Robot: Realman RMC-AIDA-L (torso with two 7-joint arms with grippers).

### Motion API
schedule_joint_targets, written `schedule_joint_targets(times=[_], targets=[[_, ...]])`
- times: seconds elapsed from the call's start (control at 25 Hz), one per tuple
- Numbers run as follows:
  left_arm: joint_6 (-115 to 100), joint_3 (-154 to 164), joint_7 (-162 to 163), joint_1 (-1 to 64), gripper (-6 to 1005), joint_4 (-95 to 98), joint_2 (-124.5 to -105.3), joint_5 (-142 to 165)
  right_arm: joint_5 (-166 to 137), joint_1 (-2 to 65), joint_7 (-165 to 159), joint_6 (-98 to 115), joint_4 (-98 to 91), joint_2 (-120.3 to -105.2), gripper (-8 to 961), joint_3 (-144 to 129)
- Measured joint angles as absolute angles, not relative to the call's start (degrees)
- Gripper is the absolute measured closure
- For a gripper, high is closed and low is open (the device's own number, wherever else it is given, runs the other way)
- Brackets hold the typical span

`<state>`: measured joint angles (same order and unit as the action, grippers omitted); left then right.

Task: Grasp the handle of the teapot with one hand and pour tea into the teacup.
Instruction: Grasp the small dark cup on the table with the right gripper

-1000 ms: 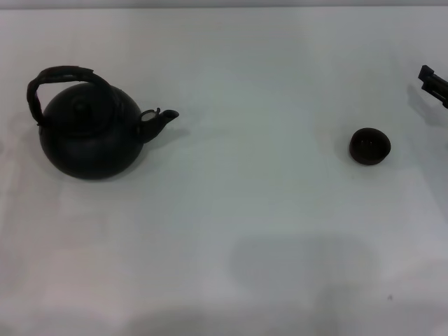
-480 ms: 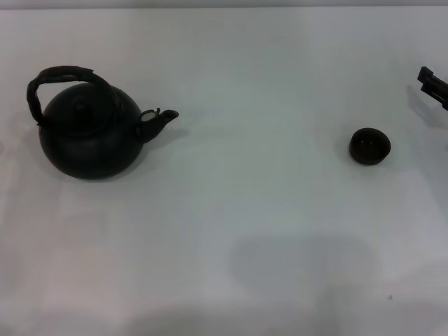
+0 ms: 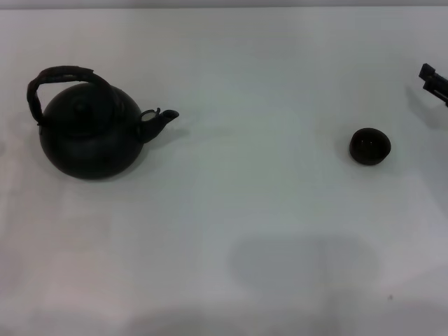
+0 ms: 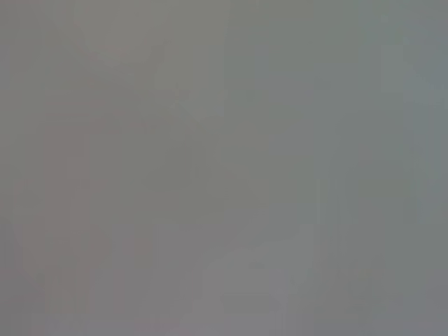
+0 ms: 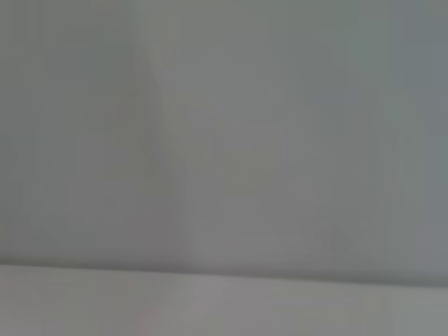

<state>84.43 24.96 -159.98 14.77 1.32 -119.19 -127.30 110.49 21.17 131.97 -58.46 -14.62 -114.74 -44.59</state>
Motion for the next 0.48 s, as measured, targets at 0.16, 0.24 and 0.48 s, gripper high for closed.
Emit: schedule_joint_targets(times=[0.16, 0.24, 0.48], targets=[[84.7, 24.9, -160.1, 13.9, 951, 1.3, -119.18, -127.3, 105.9, 17.0, 128.2, -64.9, -21.7, -113.21, 98, -44.6], [84.8, 24.9, -160.1, 13.4, 950, 1.3, -119.18, -127.3, 102.4, 14.7, 124.1, -67.6, -26.7, -112.5, 98, -44.6], [85.1, 25.0, -160.1, 11.9, 941, 1.3, -119.23, -127.1, 90.9, 11.4, 112.5, -74.0, -39.6, -110.78, 99, -44.0]])
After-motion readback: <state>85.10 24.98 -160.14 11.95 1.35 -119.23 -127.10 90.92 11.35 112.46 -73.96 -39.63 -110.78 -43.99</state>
